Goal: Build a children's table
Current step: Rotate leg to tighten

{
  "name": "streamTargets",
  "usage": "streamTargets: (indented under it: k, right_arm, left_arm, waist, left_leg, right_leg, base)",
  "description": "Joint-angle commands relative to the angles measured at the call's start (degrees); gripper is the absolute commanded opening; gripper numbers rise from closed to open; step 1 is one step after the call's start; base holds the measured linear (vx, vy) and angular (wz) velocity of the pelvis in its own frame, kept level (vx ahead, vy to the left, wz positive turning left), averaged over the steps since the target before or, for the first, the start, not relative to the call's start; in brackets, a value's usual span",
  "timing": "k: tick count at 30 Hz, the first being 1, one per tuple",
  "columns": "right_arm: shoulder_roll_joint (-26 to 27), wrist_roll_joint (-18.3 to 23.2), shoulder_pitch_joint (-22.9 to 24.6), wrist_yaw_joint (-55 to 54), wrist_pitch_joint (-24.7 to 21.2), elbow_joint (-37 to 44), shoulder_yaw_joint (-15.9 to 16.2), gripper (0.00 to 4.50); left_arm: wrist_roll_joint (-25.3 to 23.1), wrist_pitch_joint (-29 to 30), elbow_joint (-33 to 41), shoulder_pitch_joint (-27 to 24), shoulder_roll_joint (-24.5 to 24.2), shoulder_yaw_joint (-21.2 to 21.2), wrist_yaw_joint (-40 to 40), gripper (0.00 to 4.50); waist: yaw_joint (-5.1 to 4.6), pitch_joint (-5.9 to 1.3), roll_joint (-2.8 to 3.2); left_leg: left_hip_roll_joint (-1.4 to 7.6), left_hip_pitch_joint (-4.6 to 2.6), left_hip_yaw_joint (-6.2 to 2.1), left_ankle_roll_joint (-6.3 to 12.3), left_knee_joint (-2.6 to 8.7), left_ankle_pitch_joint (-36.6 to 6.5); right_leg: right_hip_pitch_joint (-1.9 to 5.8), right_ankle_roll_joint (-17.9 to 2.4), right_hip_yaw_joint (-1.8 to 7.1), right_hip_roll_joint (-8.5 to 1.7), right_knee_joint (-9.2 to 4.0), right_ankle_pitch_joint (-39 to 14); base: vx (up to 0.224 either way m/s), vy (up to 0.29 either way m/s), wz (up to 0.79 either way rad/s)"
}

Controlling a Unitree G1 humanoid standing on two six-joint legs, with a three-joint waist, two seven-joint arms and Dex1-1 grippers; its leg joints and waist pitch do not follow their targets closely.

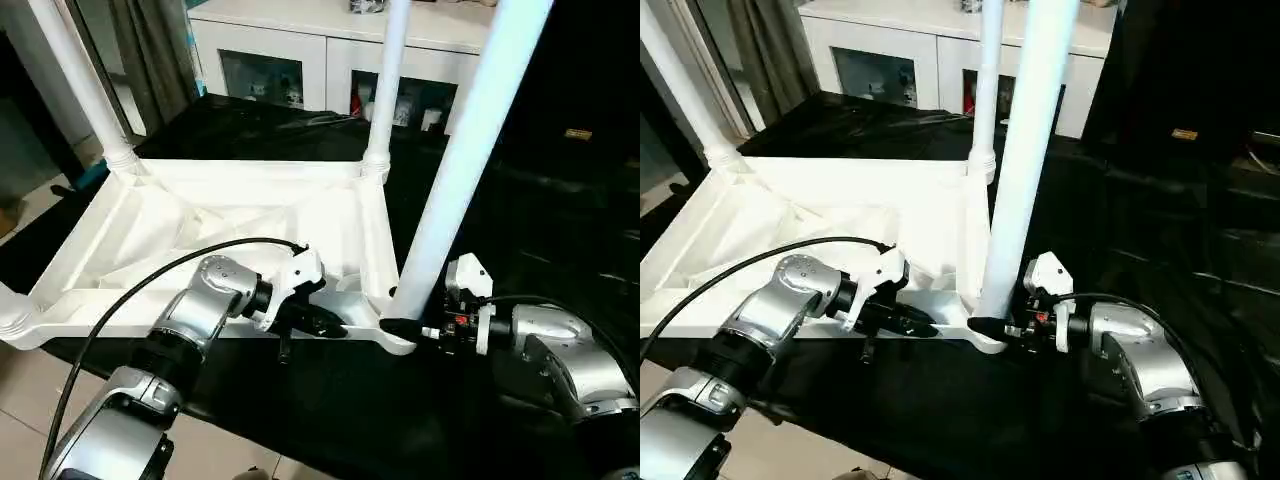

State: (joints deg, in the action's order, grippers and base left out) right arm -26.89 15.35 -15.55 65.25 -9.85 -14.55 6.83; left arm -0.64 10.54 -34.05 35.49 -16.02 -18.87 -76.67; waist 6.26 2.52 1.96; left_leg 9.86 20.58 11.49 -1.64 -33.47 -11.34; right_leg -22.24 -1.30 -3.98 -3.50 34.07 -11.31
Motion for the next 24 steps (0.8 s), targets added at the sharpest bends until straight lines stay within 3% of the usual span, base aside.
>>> streamTargets:
  k: [1,5,8,9,11,12,14,15,17,22,24]
  right_arm:
    - [-0.1,0.8,0.1,-0.8,-1.3,0.0,-0.6,2.23]
    - [2.3,-1.3,-0.6,-8.3,-1.0,-3.0,-2.2,2.15]
    - [7.0,-4.3,-2.5,-23.1,-1.5,-9.2,-5.5,2.11]
    - [8.9,-4.9,-2.9,-28.1,-1.7,-10.6,-6.8,2.09]
    - [10.9,-5.0,-3.1,-32.9,-2.3,-11.4,-8.0,2.07]
    - [13.2,-5.1,-3.1,-38.0,-2.8,-12.1,-9.1,2.04]
    - [14.7,-5.6,-3.1,-41.5,-2.9,-12.4,-9.6,2.01]
    - [16.1,-6.4,-2.9,-44.7,-2.5,-12.7,-9.8,2.01]
    - [18.8,-8.0,-2.6,-48.4,-1.4,-12.6,-9.4,1.99]
    - [20.6,-8.8,-2.5,-48.4,0.5,-11.9,-8.2,1.99]
    - [20.9,-7.2,-1.8,-45.7,1.2,-10.3,-7.8,2.54]
  left_arm:
    - [1.9,1.0,0.8,-1.2,0.9,-0.5,-1.3,0.00]
    - [0.1,-0.3,-2.5,0.3,3.3,1.1,6.6,0.00]
    - [-2.5,-0.6,-9.7,4.5,7.2,3.5,21.0,0.00]
    - [-3.0,-0.4,-12.0,6.1,8.7,4.4,26.0,0.00]
    - [-3.2,0.0,-13.8,7.5,10.3,5.1,29.8,0.00]
    - [-3.5,-0.1,-15.6,8.9,11.9,5.6,33.7,0.00]
    - [-3.9,-0.6,-16.9,9.8,13.0,5.7,36.2,0.00]
    - [-4.2,-0.9,-18.1,10.6,14.1,5.7,38.5,0.00]
    - [-4.6,-2.3,-20.9,12.0,16.0,5.6,41.2,0.00]
    - [-4.8,-4.3,-23.2,12.8,17.3,5.5,40.5,0.00]
    - [-4.9,-5.4,-23.2,12.6,17.1,4.8,39.1,0.00]
  waist:
    - [-0.10,-3.07,-0.95]
    - [-0.42,-2.88,-1.08]
    - [-1.30,-2.62,-1.01]
    - [-1.51,-2.63,-0.94]
    - [-1.56,-2.79,-1.02]
    - [-1.48,-2.86,-0.82]
    - [-1.38,-3.00,-1.01]
    - [-1.42,-3.00,-0.60]
    - [-1.38,-3.06,-0.57]
    - [-1.44,-2.89,-0.33]
    - [-1.39,-2.82,-0.30]
  left_leg:
    - [4.20,-0.40,-1.89,4.51,3.63,-7.7]
    - [4.00,-0.45,-1.97,3.63,3.73,-9.1]
    - [3.52,-0.71,-1.93,2.25,3.78,-10.9]
    - [3.46,-0.83,-2.19,1.34,3.88,-11.7]
    - [3.52,-0.69,-2.18,1.35,3.83,-10.8]
    - [3.62,-0.92,-2.16,1.47,3.88,-10.7]
    - [3.46,-0.71,-2.10,1.95,3.80,-9.6]
    - [3.46,-0.78,-2.07,2.05,3.75,-9.5]
    - [3.56,-0.80,-2.15,2.11,3.79,-9.3]
    - [3.72,-1.02,-2.21,1.96,4.10,-12.1]
    - [3.71,-1.02,-2.21,1.96,4.14,-12.9]
  right_leg:
    - [2.51,-12.3,3.20,-5.88,-4.08,-10.6]
    - [2.45,-11.9,3.21,-5.97,-4.48,-13.3]
    - [2.10,-11.0,3.10,-5.68,-5.17,-17.2]
    - [2.31,-10.3,2.95,-5.86,-5.34,-20.1]
    - [2.50,-9.8,3.12,-5.83,-5.34,-19.1]
    - [2.24,-9.9,3.23,-5.83,-5.27,-17.8]
    - [2.51,-10.2,3.25,-5.81,-5.07,-15.4]
    - [2.31,-10.3,3.32,-5.84,-5.09,-14.8]
    - [2.42,-10.6,3.28,-5.78,-4.95,-13.2]
    - [2.40,-10.7,3.33,-5.85,-5.20,-13.8]
    - [2.42,-10.5,3.41,-5.96,-5.36,-14.8]
  base:
    - [0.000,0.000,0.00]
    - [0.000,0.000,0.00]
    - [0.000,0.000,0.00]
    - [0.000,0.000,0.00]
    - [0.000,0.000,0.00]
    - [0.000,0.000,0.00]
    - [0.000,0.000,0.00]
    - [0.000,0.000,0.00]
    - [0.000,0.000,0.00]
    - [0.000,0.000,0.00]
    - [0.000,0.000,0.00]
